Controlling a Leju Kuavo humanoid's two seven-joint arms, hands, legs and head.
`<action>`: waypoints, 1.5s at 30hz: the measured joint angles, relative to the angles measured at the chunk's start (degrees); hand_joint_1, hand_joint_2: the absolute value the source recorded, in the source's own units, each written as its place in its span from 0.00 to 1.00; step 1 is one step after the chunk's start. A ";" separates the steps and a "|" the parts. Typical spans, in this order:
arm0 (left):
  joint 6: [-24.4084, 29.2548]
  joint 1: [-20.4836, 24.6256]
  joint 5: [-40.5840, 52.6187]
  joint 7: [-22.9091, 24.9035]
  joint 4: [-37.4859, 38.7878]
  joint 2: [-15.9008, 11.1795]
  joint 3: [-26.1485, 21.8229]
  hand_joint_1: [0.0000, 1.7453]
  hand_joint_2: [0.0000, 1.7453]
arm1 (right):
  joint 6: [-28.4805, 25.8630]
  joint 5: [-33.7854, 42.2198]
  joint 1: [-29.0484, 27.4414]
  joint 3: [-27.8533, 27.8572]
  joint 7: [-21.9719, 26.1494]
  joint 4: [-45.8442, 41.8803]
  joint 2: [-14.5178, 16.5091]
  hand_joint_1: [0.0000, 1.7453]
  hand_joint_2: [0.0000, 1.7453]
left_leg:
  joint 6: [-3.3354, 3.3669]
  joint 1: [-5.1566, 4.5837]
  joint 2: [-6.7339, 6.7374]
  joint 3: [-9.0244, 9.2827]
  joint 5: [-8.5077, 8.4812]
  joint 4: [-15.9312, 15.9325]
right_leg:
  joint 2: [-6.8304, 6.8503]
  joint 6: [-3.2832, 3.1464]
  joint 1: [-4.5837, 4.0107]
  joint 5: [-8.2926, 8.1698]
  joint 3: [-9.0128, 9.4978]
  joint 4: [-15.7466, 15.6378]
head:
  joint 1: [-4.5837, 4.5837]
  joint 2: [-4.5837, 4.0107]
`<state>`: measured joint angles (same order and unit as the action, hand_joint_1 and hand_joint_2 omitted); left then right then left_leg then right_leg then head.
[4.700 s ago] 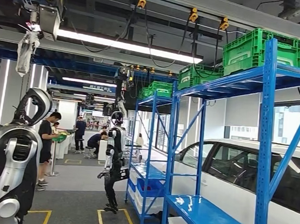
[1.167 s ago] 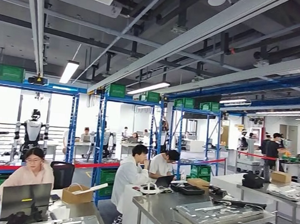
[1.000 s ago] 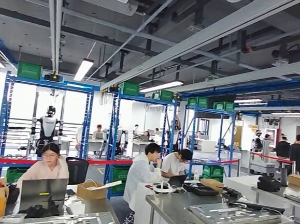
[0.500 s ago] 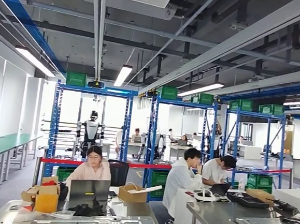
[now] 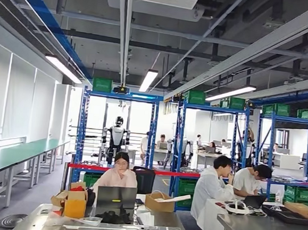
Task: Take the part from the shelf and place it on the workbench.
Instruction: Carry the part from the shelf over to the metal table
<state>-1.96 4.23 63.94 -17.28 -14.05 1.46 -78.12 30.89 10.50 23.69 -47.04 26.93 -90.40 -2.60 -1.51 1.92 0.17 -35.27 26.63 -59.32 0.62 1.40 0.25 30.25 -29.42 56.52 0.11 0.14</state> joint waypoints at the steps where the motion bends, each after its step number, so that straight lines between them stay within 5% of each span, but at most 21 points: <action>1: 0.00 -0.05 0.00 -0.02 0.00 -0.02 0.00 0.00 1.00 | 0.01 0.00 0.02 0.00 0.03 -0.01 0.01 1.00 1.00 | 0.81 -0.13 -0.06 0.12 0.29 0.11 | 0.00 0.30 0.09 0.12 0.17 0.07 | -0.02 0.01; 4: 0.01 -0.19 0.02 -0.08 -0.02 -0.15 -0.01 0.00 1.00 | 0.02 0.04 0.11 0.03 0.10 -0.13 0.02 1.00 1.00 | 2.41 -0.43 -0.30 1.40 1.20 0.29 | 0.00 0.94 0.48 0.67 -1.04 3.68 | -0.01 0.00; 8: 0.02 -0.17 0.02 -0.11 -0.02 -0.29 0.00 0.00 1.00 | 0.07 0.10 -0.02 0.05 0.15 -0.14 -0.02 1.00 1.00 | 3.53 -1.16 -0.60 3.80 3.10 0.36 | -0.11 0.51 0.23 4.85 -10.79 17.84 | -0.01 -0.01; 10: 0.01 -0.29 0.02 -0.10 -0.02 -0.30 0.00 0.00 1.00 | 0.08 0.18 -0.15 0.05 0.15 -0.11 -0.02 1.00 1.00 | 3.69 -1.51 -0.90 5.53 4.41 0.39 | -0.26 -0.34 -0.48 4.46 -13.20 17.68 | -0.02 -0.01; 11: 0.01 -0.31 0.02 -0.10 -0.02 -0.28 0.00 0.00 1.00 | 0.08 0.25 -0.14 0.07 0.15 -0.11 -0.02 1.00 1.00 | 3.71 -1.57 -1.04 6.49 5.12 0.42 | -0.37 -0.97 -1.08 2.44 -12.99 14.62 | -0.01 -0.01; 13: 0.01 -0.32 0.07 -0.10 -0.01 -0.10 0.00 0.00 1.00 | 0.10 0.39 -0.12 0.10 0.16 -0.09 -0.04 1.00 1.00 | 3.58 -1.58 -1.34 8.16 6.51 0.55 | -0.77 -2.46 -2.49 -4.19 -11.72 6.86 | 0.02 -0.01; 15: 0.00 -0.31 0.15 -0.06 0.02 0.19 0.00 0.00 1.00 | 0.15 0.54 -0.10 0.17 0.18 -0.07 -0.08 1.00 1.00 | 3.18 -1.58 -1.56 9.18 7.39 1.02 | -1.11 -3.49 -3.23 -8.04 -10.90 2.75 | 0.04 -0.01; 19: 0.01 -0.13 0.19 -0.05 0.02 0.30 0.00 0.00 1.00 | 0.19 0.82 0.02 0.38 0.27 -0.26 0.07 1.00 1.00 | 2.46 -1.92 -1.39 9.00 6.05 -1.41 | -0.92 -4.30 -2.56 -7.30 -7.87 0.23 | 0.06 -0.01; 21: 0.07 0.04 0.19 -0.04 0.02 0.19 0.00 0.00 1.00 | 0.22 0.88 0.05 0.40 0.30 -0.31 0.12 1.00 1.00 | 1.98 -1.83 -1.20 5.27 7.03 -7.58 | -0.83 -4.20 -2.06 -6.54 -6.06 -0.77 | 0.07 0.00; 23: 0.13 -0.05 0.19 -0.01 0.02 -0.02 -0.01 0.00 1.00 | 0.25 0.89 -0.06 0.39 0.30 -0.31 0.14 1.00 1.00 | 1.23 -1.45 -1.15 0.73 10.55 -12.50 | -0.86 -3.86 -1.65 -5.32 -4.67 -0.91 | 0.07 0.00; 25: 0.15 -0.24 0.20 0.03 0.02 -0.17 -0.01 0.00 1.00 | 0.26 0.90 -0.21 0.39 0.30 -0.30 0.13 1.00 1.00 | 0.40 -0.90 -1.08 -1.56 12.03 -12.17 | -0.96 -3.31 -1.17 -3.87 -2.96 -0.82 | 0.07 -0.01; 26: 0.13 -0.29 0.21 0.04 0.02 -0.21 -0.02 0.00 1.00 | 0.27 0.90 -0.24 0.39 0.30 -0.29 0.13 1.00 1.00 | -0.11 -0.49 -1.04 -1.74 10.33 -9.94 | -0.96 -2.97 -0.90 -3.07 -1.98 -0.71 | 0.07 -0.01; 28: 0.10 -0.39 0.24 0.06 0.03 -0.13 -0.03 0.00 1.00 | 0.29 0.92 -0.24 0.39 0.30 -0.22 0.13 1.00 1.00 | -1.18 0.59 -0.79 -1.67 3.43 -3.81 | -0.92 -2.20 -0.62 -1.38 -0.38 -0.16 | 0.07 -0.01; 30: 0.09 -0.54 0.26 0.18 0.05 -0.01 -0.05 0.00 1.00 | 0.32 0.92 -0.21 0.38 0.27 -0.06 0.08 1.00 1.00 | -0.78 0.90 -0.46 -1.90 -0.54 -0.85 | -1.01 -1.25 -0.50 0.15 0.17 0.64 | 0.03 -0.01; 34: 0.10 -0.41 0.28 0.15 0.03 -0.10 -0.07 0.00 1.00 | 0.37 1.04 -0.15 0.49 0.28 -0.15 0.11 1.00 1.00 | 1.63 0.19 -0.52 -1.60 -0.07 -1.08 | -0.94 0.33 0.27 2.23 0.33 2.05 | -0.02 0.01; 36: 0.10 -0.18 0.30 0.05 0.02 -0.21 -0.06 0.00 1.00 | 0.43 1.11 -0.05 0.55 0.33 -0.31 0.13 1.00 1.00 | 2.36 0.08 -0.55 -1.01 0.40 -0.99 | -0.86 0.66 0.37 4.60 -2.19 7.21 | -0.03 0.01; 38: 0.10 -0.10 0.32 0.03 0.02 -0.33 -0.06 0.00 1.00 | 0.49 1.17 -0.16 0.58 0.37 -0.32 0.09 1.00 1.00 | 2.78 -0.25 -0.55 -0.39 1.04 -0.99 | -0.87 0.68 0.36 6.92 -7.13 15.11 | -0.04 0.00; 40: 0.10 -0.12 0.32 0.04 0.02 -0.38 -0.07 0.00 1.00 | 0.55 1.23 -0.39 0.59 0.37 -0.30 0.04 1.00 1.00 | 3.01 -0.67 -0.62 0.42 1.70 -0.98 | -0.88 0.31 0.20 5.79 -10.13 17.90 | -0.03 -0.01; 43: 0.10 -0.09 0.32 0.05 0.02 -0.36 -0.07 0.00 1.00 | 0.69 1.32 -0.42 0.70 0.37 -0.32 0.04 1.00 1.00 | 3.00 -1.00 -0.88 1.74 2.58 -0.89 | -0.87 -1.17 -0.76 -1.07 -7.60 8.31 | -0.02 -0.01; 45: 0.08 -0.08 0.33 0.05 0.02 -0.29 -0.07 0.00 1.00 | 0.78 1.41 -0.34 0.86 0.38 -0.35 0.06 1.00 1.00 | 2.60 -0.94 -0.99 2.15 3.00 -0.71 | -0.81 -2.03 -1.46 -2.92 -5.78 3.30 | -0.04 0.01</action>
<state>-1.89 4.15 64.27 -17.22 -14.03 1.17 -78.18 31.67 11.91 23.35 -46.18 27.32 -90.75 -2.54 1.09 0.98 -0.82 -33.12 29.62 -60.04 -0.19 -0.63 -1.22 27.33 -35.21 59.82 0.08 0.15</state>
